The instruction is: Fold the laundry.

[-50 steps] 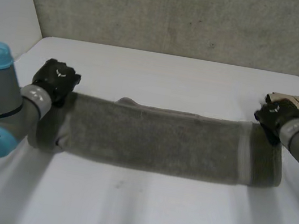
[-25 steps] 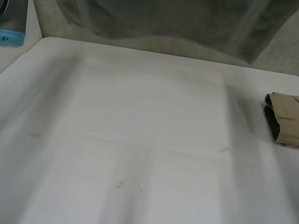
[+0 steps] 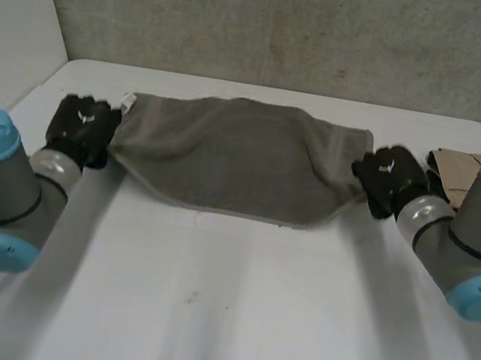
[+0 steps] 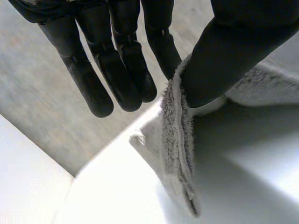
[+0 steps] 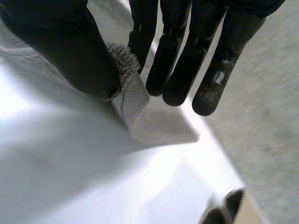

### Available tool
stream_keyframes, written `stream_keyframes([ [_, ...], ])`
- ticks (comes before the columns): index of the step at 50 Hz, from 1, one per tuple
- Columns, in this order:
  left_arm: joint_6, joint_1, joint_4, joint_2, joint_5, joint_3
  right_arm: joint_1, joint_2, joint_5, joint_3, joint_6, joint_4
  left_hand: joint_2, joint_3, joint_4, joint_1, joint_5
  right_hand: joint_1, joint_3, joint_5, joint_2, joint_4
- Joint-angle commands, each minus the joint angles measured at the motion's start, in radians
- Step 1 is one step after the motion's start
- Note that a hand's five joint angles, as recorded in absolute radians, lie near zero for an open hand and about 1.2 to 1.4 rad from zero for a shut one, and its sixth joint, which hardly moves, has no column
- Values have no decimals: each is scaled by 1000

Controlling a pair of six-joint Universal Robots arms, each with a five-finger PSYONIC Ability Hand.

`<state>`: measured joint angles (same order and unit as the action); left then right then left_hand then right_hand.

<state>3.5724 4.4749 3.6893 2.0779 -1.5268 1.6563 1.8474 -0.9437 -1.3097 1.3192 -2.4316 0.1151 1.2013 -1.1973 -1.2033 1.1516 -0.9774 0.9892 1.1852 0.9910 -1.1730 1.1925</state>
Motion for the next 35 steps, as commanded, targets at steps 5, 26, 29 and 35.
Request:
stream_keyframes([
  [5,273,73,-431,-321,-1,230,-141,-291,-25,187,235,-550,195,-199,-193,245,-244,407,211,231,-223,204],
  [26,300,21,-388,-179,120,37,-125,-190,-104,111,252,-439,195,-199,-193,245,-244,407,211,231,-223,204],
  [29,226,1,-312,-67,91,-62,-60,-115,-187,32,229,-361,195,-199,-193,245,-244,407,211,231,-223,204],
  [35,212,-35,-226,129,-30,-260,-37,37,-318,-106,232,-214,195,-199,-193,245,-244,407,211,231,-223,204],
])
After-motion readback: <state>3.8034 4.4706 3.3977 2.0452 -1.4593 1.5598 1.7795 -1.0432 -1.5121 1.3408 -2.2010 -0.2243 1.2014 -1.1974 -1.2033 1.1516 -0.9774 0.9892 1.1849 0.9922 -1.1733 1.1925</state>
